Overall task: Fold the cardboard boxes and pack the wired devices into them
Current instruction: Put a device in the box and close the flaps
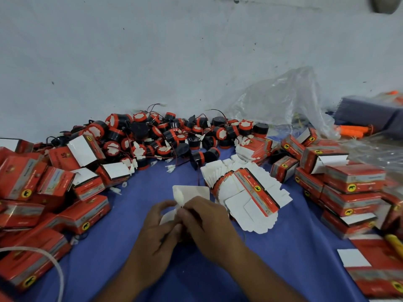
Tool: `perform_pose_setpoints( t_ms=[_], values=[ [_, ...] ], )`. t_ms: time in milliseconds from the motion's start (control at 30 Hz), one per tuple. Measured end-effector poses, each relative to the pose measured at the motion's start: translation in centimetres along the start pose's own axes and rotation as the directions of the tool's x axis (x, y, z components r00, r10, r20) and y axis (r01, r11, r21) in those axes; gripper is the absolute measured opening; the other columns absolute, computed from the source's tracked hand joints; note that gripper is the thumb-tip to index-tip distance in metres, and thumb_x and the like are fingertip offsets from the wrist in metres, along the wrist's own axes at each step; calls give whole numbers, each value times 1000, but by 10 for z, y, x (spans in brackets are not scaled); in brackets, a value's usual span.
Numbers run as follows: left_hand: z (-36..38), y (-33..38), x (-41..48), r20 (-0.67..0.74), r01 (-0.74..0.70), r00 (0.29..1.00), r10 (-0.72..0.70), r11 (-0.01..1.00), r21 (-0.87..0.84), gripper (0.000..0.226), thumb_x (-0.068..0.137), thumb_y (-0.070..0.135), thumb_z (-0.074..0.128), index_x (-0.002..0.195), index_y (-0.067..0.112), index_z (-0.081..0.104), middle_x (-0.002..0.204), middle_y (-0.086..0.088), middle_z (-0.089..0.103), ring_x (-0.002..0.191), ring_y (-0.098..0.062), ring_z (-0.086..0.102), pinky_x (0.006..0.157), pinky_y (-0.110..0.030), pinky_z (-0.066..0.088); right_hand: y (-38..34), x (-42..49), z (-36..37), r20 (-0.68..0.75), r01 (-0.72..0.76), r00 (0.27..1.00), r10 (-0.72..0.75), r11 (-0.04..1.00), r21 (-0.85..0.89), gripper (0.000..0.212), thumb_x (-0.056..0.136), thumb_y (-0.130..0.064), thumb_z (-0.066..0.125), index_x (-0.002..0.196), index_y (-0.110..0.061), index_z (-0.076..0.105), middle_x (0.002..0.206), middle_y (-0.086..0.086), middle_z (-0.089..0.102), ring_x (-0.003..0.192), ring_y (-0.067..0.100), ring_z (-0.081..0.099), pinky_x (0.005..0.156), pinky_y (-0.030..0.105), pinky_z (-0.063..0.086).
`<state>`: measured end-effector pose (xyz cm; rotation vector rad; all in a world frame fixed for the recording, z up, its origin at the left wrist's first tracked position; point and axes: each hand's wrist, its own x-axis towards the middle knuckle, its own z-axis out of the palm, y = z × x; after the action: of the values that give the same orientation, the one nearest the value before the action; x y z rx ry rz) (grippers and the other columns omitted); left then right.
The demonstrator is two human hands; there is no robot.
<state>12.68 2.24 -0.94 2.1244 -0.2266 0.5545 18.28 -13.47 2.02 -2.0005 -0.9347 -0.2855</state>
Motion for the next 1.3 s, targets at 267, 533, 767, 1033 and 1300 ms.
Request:
perform_pose_setpoints(
  t_ms=[267, 533, 767, 1033, 1300],
  values=[
    [-2, -5, 8, -48, 200, 977, -206, 973, -112, 20, 86, 6, 71, 82, 24, 80, 113, 11, 64, 103, -2, 62, 79, -13, 50, 10, 1, 4, -75, -167, 981, 178, 978, 127, 47, 101, -21, 55, 130, -54, 40, 89, -6, 71, 75, 7, 69, 75, 30, 59],
    [0, -23, 20, -65, 451, 857, -511, 806, -384, 44, 81, 5, 77, 115, 23, 55, 111, -5, 64, 95, -21, 64, 75, -32, 54, 10, 0, 2, -72, -180, 979, 188, 978, 108, 27, 107, -24, 44, 125, -41, 52, 82, -8, 72, 74, 8, 69, 70, 31, 57],
    [-1, -25, 22, -123, 370, 892, -436, 858, -357, 33, 79, 19, 79, 107, 25, 62, 95, 7, 72, 82, -12, 69, 61, -18, 54, 4, 7, 6, -29, -242, 969, 244, 968, 73, 18, 102, -21, 55, 120, -23, 57, 107, -4, 70, 90, 12, 68, 81, 34, 58],
    [4, -13, 8, -82, 147, 982, -168, 964, -221, 39, 87, 18, 73, 124, 25, 61, 96, -5, 70, 84, -24, 69, 72, -40, 59, 3, 13, 10, -45, -212, 977, 207, 948, -239, 12, 97, -32, 59, 100, -20, 56, 95, 1, 71, 86, 24, 63, 72, 41, 51],
    [7, -17, 5, -173, 115, 977, -128, 990, -83, 67, 76, 32, 67, 138, 35, 42, 96, 16, 68, 88, 4, 64, 73, -6, 49, 10, 14, 9, 201, 5, 977, 66, 943, -333, 23, 98, -20, 56, 101, -12, 76, 113, 3, 58, 117, 23, 42, 98, 38, 38]
  ],
)
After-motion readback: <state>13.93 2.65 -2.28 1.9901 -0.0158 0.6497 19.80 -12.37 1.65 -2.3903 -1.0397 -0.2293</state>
